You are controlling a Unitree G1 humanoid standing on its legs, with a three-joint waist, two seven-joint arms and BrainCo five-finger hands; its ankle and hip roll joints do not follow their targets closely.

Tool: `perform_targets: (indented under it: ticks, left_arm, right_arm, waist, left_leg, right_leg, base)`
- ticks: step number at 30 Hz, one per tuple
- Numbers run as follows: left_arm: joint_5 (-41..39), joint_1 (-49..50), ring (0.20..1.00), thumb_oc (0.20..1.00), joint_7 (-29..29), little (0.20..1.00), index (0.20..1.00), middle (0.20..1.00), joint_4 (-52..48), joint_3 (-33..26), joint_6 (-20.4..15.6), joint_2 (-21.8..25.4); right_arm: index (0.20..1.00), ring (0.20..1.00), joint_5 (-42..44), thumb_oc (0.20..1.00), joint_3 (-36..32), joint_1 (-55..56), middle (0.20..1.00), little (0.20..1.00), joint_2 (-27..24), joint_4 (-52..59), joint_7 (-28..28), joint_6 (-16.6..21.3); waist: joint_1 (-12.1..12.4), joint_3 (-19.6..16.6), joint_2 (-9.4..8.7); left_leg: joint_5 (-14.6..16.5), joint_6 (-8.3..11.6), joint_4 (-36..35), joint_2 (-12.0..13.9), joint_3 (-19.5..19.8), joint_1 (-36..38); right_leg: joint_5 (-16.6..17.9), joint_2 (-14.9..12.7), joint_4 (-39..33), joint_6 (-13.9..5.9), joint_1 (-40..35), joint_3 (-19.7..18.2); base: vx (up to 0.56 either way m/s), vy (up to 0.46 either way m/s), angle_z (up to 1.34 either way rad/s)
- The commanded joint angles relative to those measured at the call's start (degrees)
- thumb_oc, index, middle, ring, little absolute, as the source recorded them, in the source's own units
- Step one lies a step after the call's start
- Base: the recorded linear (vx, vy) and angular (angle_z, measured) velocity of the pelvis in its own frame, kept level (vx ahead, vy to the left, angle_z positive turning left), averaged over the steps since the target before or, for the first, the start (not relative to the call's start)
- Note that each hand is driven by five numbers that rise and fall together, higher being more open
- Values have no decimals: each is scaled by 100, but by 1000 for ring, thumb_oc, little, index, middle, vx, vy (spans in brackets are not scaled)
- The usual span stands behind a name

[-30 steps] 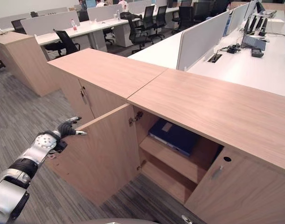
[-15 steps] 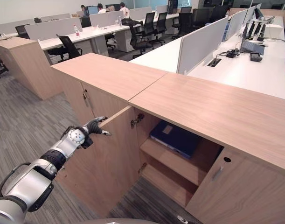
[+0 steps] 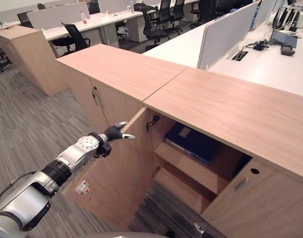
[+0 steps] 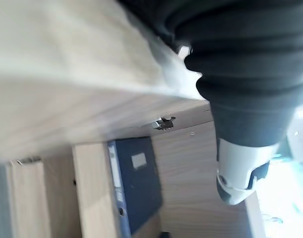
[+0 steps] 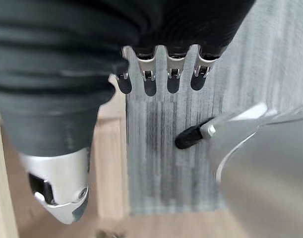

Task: Put the empty folder in the office cabinet

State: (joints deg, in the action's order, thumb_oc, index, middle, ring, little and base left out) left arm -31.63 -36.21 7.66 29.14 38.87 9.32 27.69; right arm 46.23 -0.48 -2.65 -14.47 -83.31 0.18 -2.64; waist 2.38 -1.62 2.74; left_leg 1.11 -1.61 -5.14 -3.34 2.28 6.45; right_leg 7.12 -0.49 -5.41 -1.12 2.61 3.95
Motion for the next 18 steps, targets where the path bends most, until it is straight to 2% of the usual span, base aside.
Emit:
perform_targets:
  ticks: [1,4,7,13,18]
  left_arm:
    - [-475,178,1000,1000,406,1000,1000,1000,-460,1224,-749,-1986]
    - [-757,42,1000,1000,264,1000,1000,1000,-554,1263,-737,-2142]
    - [-979,-81,1000,1000,171,1000,1000,1000,-669,1266,-746,-2186]
    - [-1285,-220,1000,1000,176,1000,1000,1000,-1102,1133,-727,-1964]
    - [-1323,-175,1000,1000,294,1000,1000,1000,-1172,1026,-665,-1878]
  right_arm:
    - [1000,1000,959,1000,-204,-561,1000,1000,65,-237,-236,127]
    - [1000,1000,1725,1000,-591,-487,1000,1000,48,-177,-406,238]
    - [1000,1000,1921,1000,-839,-345,1000,1000,-12,-254,-538,263]
    - [1000,1000,1243,1000,-1420,386,1000,1000,-509,-887,-713,-32]
    - [1000,1000,707,1000,-1603,772,1000,1000,-792,-1060,-711,-142]
  waist:
    - [-767,354,-164]
    - [-840,403,-168]
    - [-906,426,-173]
    - [-1049,441,-182]
    - [-1150,512,-209]
  left_leg:
    - [222,164,14,121,-135,-171]
    - [219,168,14,117,-167,-199]
    - [228,171,14,110,-197,-222]
    - [280,174,14,102,-268,-230]
    - [291,155,14,101,-335,-255]
  right_leg:
    - [-670,-55,41,-432,-463,-99]
    - [-655,-54,41,-453,-423,-123]
    - [-638,-53,41,-471,-389,-150]
    - [-636,-54,41,-500,-350,-201]
    - [-611,-52,41,-517,-293,-267]
  base:
    - [0,0,0]
    - [0,0,0]
    - [0,0,0]
    - [0,0,0]
    - [-12,17,-9]
